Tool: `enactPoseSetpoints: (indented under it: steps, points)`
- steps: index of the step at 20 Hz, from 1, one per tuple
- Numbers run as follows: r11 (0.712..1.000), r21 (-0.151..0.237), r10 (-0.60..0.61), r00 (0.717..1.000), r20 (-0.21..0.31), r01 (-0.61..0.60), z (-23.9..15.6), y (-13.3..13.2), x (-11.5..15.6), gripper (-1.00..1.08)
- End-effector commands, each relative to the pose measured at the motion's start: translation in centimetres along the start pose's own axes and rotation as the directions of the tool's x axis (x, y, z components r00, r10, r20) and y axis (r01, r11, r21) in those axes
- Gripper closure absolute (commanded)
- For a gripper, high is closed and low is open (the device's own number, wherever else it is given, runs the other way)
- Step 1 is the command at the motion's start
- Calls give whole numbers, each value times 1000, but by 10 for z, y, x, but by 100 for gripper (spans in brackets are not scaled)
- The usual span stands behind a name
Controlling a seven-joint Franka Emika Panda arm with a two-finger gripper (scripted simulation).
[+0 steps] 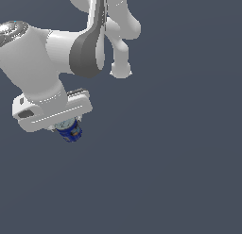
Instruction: Pick up the object and move it to a goal position.
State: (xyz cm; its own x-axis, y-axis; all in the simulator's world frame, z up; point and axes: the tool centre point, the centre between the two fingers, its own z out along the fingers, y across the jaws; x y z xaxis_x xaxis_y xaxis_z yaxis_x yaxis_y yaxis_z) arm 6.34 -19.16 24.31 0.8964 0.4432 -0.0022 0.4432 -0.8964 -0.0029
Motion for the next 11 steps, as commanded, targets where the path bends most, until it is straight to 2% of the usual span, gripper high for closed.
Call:
enactPoseSetpoints:
  steps: [1, 11]
  points:
    - [1000, -2, -2, 1000, -3, 2, -17, 11, -5, 108]
    - [1000, -3, -1, 1000, -2, 1, -36, 27, -11, 108]
